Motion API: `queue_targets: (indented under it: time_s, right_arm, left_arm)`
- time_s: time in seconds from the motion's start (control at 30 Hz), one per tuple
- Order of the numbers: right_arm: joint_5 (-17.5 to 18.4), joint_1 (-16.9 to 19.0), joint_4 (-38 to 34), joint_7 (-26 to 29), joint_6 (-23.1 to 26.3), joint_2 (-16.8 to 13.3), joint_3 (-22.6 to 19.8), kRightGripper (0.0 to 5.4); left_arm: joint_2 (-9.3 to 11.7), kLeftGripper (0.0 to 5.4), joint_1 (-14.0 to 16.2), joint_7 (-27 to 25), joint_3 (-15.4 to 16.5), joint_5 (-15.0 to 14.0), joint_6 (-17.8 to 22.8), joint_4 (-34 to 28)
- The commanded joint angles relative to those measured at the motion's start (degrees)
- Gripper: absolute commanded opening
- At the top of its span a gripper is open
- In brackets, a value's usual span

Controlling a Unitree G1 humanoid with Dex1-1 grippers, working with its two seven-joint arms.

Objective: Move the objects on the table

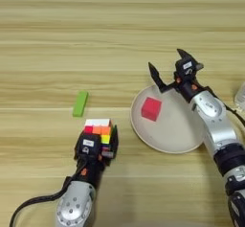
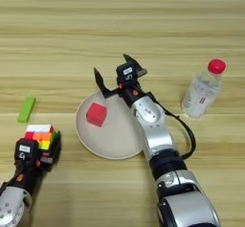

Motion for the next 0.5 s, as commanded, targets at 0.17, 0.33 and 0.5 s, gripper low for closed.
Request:
queue_targets:
  time_s: [0.17,0.33,0.5]
  right_arm:
    - [0.1,-0.5,0.1,0.0,-0.1,0.5,-0.4,5.4]
    - [0.0,0.0,-0.4,-0.4,-0.1,0.4,-0.5,5.4]
    - [-0.1,0.3,-0.7,-0.7,0.0,0.3,-0.6,5.4]
  left_arm:
    - [2.4,3.32,-9.4,-2.1,4.0,-0.7,-1.2,6.8]
    - [3.6,3.32,-15.2,-4.6,7.1,-2.9,-2.0,13.3]
    - [3.4,3.32,-18.1,-7.0,7.7,-4.3,-2.9,16.4]
